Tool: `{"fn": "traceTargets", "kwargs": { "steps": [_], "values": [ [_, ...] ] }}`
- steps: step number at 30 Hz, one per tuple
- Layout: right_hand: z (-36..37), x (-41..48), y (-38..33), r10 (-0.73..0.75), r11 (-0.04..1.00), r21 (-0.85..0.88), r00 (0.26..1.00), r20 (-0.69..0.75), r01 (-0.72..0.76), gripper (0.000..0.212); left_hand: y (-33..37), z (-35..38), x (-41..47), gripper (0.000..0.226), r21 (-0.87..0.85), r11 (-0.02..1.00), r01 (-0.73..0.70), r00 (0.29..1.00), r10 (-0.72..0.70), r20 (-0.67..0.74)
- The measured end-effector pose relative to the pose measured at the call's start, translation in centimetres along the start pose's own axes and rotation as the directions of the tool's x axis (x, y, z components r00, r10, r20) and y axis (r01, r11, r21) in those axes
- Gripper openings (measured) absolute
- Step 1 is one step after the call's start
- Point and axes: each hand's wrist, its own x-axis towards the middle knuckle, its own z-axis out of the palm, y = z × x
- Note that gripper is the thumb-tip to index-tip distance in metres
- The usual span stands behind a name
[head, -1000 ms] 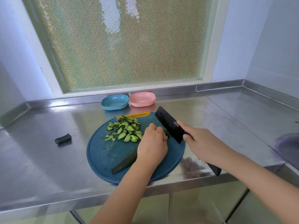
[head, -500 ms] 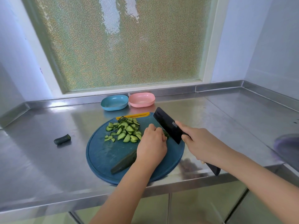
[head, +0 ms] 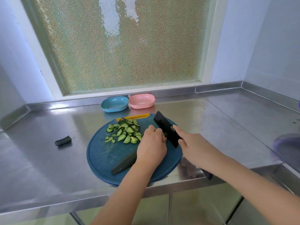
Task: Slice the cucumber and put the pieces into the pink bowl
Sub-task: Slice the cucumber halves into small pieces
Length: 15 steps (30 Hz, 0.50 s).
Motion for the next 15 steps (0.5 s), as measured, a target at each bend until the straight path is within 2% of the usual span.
{"fn": "traceTargets", "kwargs": {
  "steps": [6,15],
  "values": [
    [-1.4,-0.4,-0.3,-0.007,0.997,0.076,1.0,-0.014,0.008,0.054,-0.2,0.1,0.1,0.016,0.014,1.0,-0.008,1.0,0.008,-0.012],
    [-1.6,-0.5,-0.7,-0.018,1.0,-0.01,1.0,0.011,0.019,0.053,-0.1,0.2,0.0,0.015,0.003,1.0,-0.012,1.0,0.012,-0.023]
  ]
}}
